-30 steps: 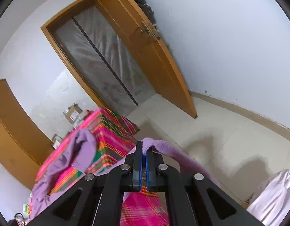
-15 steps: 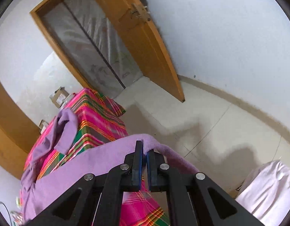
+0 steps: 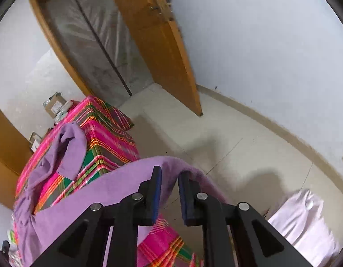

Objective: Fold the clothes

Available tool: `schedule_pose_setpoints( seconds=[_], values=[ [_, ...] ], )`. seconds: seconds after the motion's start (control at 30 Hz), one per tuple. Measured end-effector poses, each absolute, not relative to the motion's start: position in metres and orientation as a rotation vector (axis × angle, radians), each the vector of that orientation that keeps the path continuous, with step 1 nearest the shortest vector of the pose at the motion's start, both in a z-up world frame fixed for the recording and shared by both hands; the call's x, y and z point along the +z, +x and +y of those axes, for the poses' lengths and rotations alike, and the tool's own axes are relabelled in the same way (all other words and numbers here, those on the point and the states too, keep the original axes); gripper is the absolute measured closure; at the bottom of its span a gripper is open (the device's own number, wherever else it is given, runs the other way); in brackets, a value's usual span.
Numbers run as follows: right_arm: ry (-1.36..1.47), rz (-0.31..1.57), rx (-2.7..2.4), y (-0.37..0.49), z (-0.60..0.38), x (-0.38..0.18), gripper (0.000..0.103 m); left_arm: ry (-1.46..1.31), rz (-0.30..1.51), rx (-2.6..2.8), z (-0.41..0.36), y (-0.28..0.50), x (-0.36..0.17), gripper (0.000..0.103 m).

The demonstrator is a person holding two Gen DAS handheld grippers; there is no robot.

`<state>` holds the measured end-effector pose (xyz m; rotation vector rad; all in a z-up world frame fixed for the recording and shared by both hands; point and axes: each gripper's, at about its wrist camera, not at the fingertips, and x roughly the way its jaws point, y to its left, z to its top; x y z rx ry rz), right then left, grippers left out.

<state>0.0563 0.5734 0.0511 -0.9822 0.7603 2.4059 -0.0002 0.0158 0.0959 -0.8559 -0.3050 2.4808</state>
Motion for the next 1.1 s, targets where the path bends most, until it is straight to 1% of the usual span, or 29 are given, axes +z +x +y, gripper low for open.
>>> schedule_pose_setpoints(
  seconds=[0.07, 0.13, 0.2, 0.27, 0.37, 0.53, 0.63, 0.67, 0.7, 0.73, 0.9, 1.0, 1.1],
  values=[
    [-1.003, 0.743, 2.405, 0.054, 0.567, 0.053, 0.084, -0.837, -0.342, 2.506, -0.002, -0.004, 0.102, 0.093],
    [-1.023, 0.68, 2.412, 0.05, 0.555, 0.059, 0.082, -0.817, -0.369, 2.521, -0.016, -0.008, 0.108, 0.087],
    [-1.036, 0.629, 2.413, 0.047, 0.543, 0.065, 0.081, -0.793, -0.389, 2.539, -0.028, -0.012, 0.112, 0.087],
    [-1.025, 0.629, 2.44, 0.043, 0.532, 0.071, 0.081, -0.777, -0.399, 2.553, -0.039, -0.015, 0.116, 0.087],
    [-0.983, 0.615, 2.515, 0.034, 0.512, 0.083, 0.081, -0.76, -0.385, 2.591, -0.053, -0.023, 0.12, 0.087],
    [-0.963, 0.514, 2.703, -0.002, 0.459, 0.106, 0.081, -0.753, -0.357, 2.652, -0.08, -0.04, 0.127, 0.087],
    [-0.992, 0.458, 2.796, -0.031, 0.425, 0.115, 0.081, -0.771, -0.283, 2.684, -0.096, -0.059, 0.132, 0.087],
    [-1.012, 0.442, 2.829, -0.041, 0.413, 0.118, 0.081, -0.777, -0.257, 2.694, -0.102, -0.066, 0.133, 0.084],
    [-1.033, 0.408, 2.865, -0.052, 0.4, 0.121, 0.081, -0.782, -0.231, 2.703, -0.107, -0.072, 0.134, 0.077],
    [-1.054, 0.373, 2.902, -0.063, 0.388, 0.124, 0.081, -0.788, -0.205, 2.712, -0.112, -0.079, 0.136, 0.074],
    [-1.194, 0.124, 3.072, -0.116, 0.319, 0.129, 0.081, -0.851, -0.009, 2.716, -0.124, -0.123, 0.124, 0.073],
    [-1.291, 0.028, 3.116, -0.137, 0.287, 0.119, 0.08, -0.961, 0.104, 2.672, -0.123, -0.154, 0.104, 0.073],
    [-1.382, -0.041, 3.149, -0.158, 0.26, 0.105, 0.076, -1.026, 0.199, 2.614, -0.122, -0.183, 0.09, 0.073]
  ],
)
